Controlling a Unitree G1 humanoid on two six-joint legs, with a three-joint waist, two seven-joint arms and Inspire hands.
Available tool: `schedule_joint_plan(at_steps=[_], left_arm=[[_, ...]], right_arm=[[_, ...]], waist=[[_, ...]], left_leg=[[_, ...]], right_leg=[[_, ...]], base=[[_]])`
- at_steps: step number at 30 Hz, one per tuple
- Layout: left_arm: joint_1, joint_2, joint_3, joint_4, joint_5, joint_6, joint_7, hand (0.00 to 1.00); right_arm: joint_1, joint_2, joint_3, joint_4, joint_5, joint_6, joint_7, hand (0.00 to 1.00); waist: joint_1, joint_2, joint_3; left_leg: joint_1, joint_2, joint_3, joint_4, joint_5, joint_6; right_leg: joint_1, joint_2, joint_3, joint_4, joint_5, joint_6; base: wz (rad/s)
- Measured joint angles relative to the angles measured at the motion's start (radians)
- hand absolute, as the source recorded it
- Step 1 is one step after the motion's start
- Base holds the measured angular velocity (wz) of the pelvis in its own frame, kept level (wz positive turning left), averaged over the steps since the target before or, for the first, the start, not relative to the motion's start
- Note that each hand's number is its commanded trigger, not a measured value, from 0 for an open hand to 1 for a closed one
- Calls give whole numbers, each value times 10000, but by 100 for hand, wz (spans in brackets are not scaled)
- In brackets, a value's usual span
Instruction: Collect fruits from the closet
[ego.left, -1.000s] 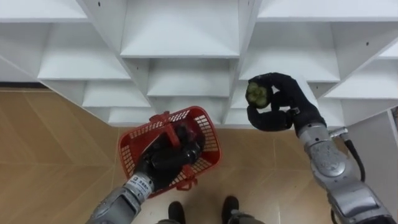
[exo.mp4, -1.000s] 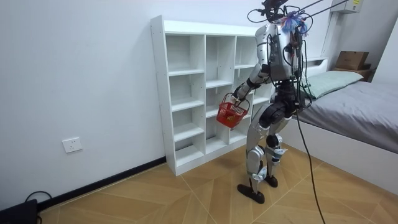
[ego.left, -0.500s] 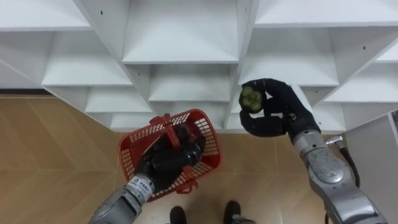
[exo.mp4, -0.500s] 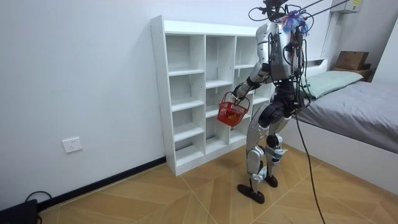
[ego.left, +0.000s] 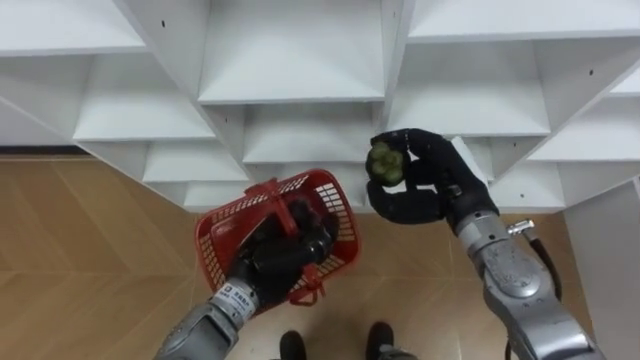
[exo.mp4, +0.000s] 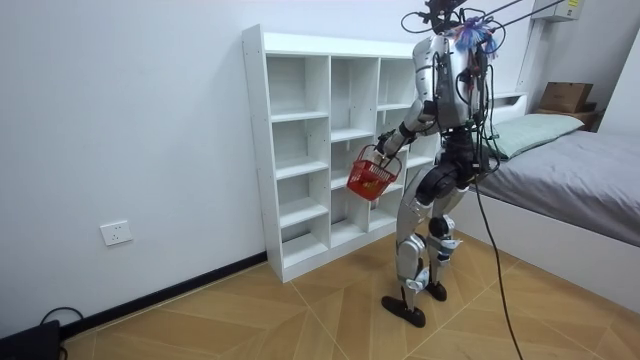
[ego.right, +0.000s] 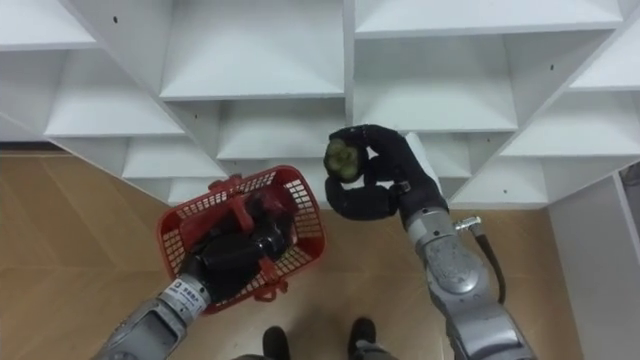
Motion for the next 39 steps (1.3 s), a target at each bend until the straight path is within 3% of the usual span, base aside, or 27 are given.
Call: schedule_joint_plan(at_steps=[10, 18, 36, 37, 39], left_arm=[[31, -277, -30, -636, 0, -146, -44, 100], [50, -249, -16, -631, 99, -147, -123, 100], [50, -195, 9, -630, 193, -192, -215, 100], [48, -196, 10, -631, 194, -202, -232, 100], [47, -191, 21, -631, 193, -214, -264, 100]], right_arm=[[103, 121, 301, -70, -278, 0, 1037, 100], [154, 257, 288, -94, -444, 0, 1309, 100], [125, 351, 233, -154, -749, 0, 1565, 100], [156, 343, 241, -229, -747, 0, 1565, 96], [167, 341, 252, -279, -747, 0, 1577, 73]], waist=[[-61, -32, 19], [-63, -148, 89], [-37, -158, 89], [-17, -157, 89], [-5, -156, 88]], left_leg=[[10, -19, -9, -118, 10, -12], [15, -68, -5, -117, 11, -12], [18, -120, -51, -77, 9, -11], [14, -117, -50, -76, 9, -10], [12, -110, -52, -76, 7, -10]], right_leg=[[3, 33, 45, -91, 47, 15], [-61, 41, 162, -81, 30, 43], [-83, 36, 226, -53, 47, 62], [-86, 45, 242, -53, 48, 64], [-85, 57, 247, -54, 50, 62]], base=[[0], [-2], [0], [0], [0]])
